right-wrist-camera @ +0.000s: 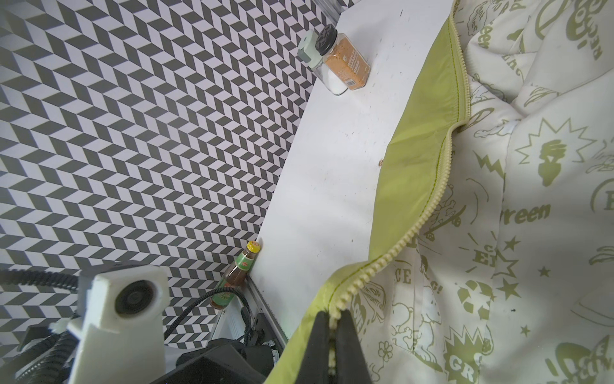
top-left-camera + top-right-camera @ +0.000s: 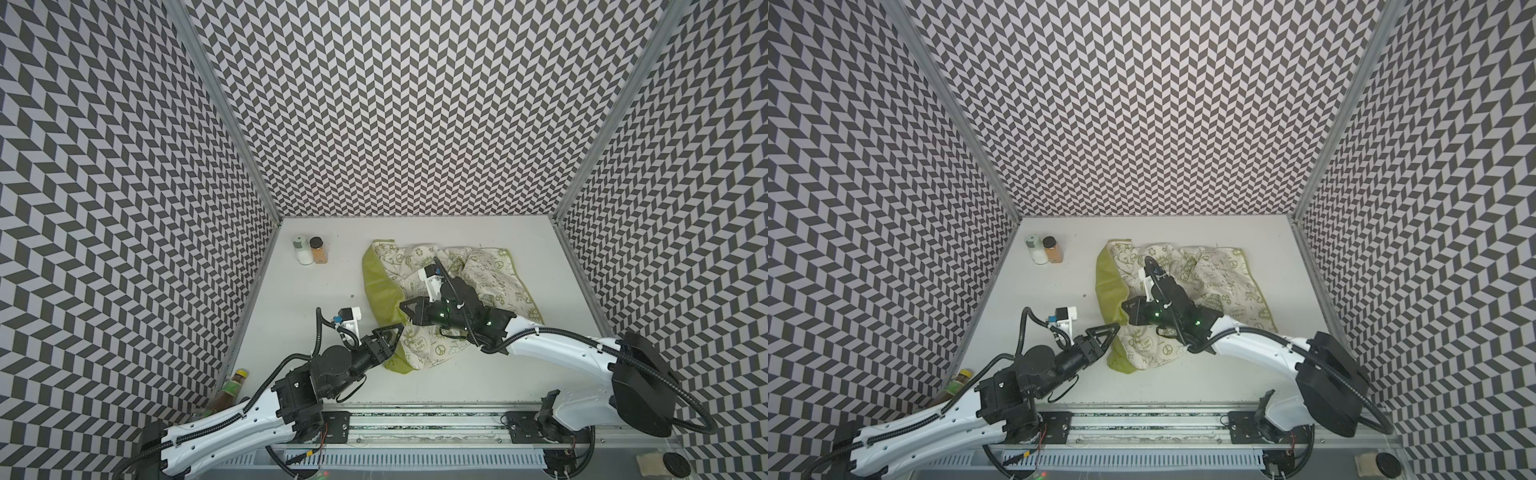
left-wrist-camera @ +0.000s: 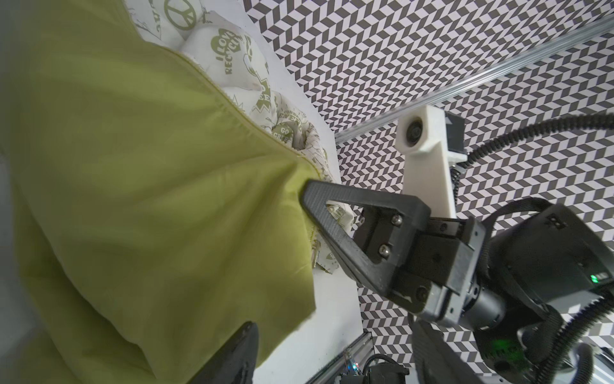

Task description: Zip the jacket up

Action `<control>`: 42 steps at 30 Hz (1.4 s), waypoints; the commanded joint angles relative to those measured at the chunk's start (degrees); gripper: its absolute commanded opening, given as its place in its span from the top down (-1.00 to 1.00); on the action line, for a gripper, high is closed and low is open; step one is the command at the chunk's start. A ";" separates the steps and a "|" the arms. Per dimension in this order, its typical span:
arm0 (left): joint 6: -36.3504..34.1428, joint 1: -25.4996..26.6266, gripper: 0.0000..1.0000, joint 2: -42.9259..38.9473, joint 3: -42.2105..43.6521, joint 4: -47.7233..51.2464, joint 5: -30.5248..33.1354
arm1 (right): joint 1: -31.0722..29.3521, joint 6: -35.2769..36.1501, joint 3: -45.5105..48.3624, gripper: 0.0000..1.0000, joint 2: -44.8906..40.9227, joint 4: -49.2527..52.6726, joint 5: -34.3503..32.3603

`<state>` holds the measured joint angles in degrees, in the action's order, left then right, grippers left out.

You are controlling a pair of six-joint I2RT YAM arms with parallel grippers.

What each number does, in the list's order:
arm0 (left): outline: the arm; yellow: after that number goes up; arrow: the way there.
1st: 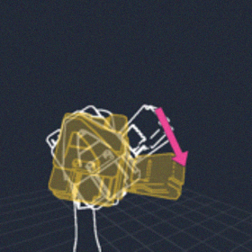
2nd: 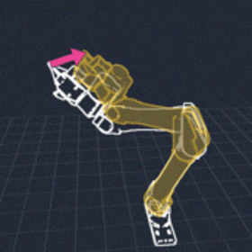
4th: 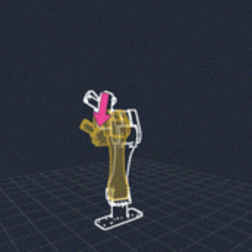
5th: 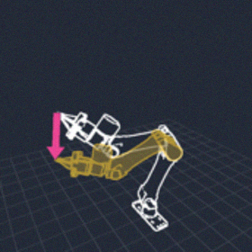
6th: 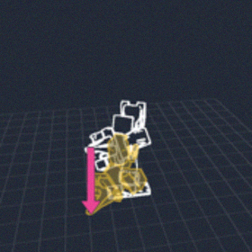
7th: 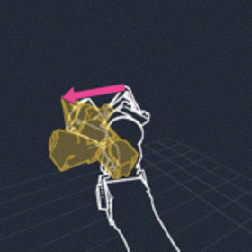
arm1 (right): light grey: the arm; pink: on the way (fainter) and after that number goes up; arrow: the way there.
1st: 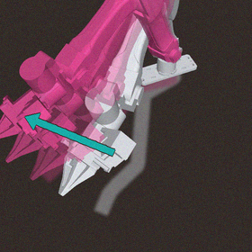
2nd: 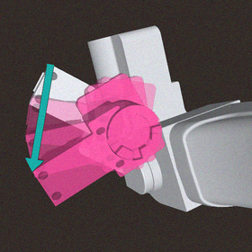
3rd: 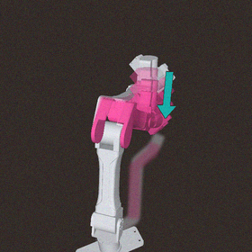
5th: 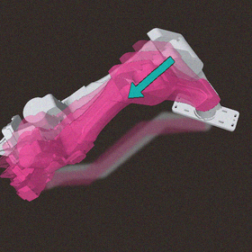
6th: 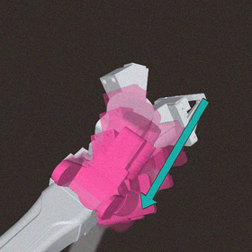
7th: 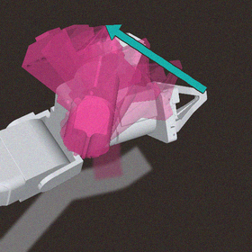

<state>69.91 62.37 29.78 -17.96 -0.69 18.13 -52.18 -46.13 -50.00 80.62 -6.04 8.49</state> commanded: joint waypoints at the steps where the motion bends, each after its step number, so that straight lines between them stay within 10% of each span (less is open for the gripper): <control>1: -2.63 -2.09 -0.49 0.89 -2.43 1.38 -0.80 | 0.55 0.02 0.95 1.00 -2.43 -2.04 -1.44; 21: -9.80 -17.56 -0.42 9.69 -2.93 -2.42 -18.40 | 1.60 1.63 2.97 1.00 -5.65 -1.18 0.47; 42: -10.79 -12.24 0.01 17.16 -6.20 -4.47 -20.18 | 1.58 2.23 3.59 1.00 -4.63 -1.43 2.27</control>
<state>60.14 49.98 46.26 -21.85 -5.56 -3.25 -50.81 -43.97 -47.07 76.40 -4.80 10.11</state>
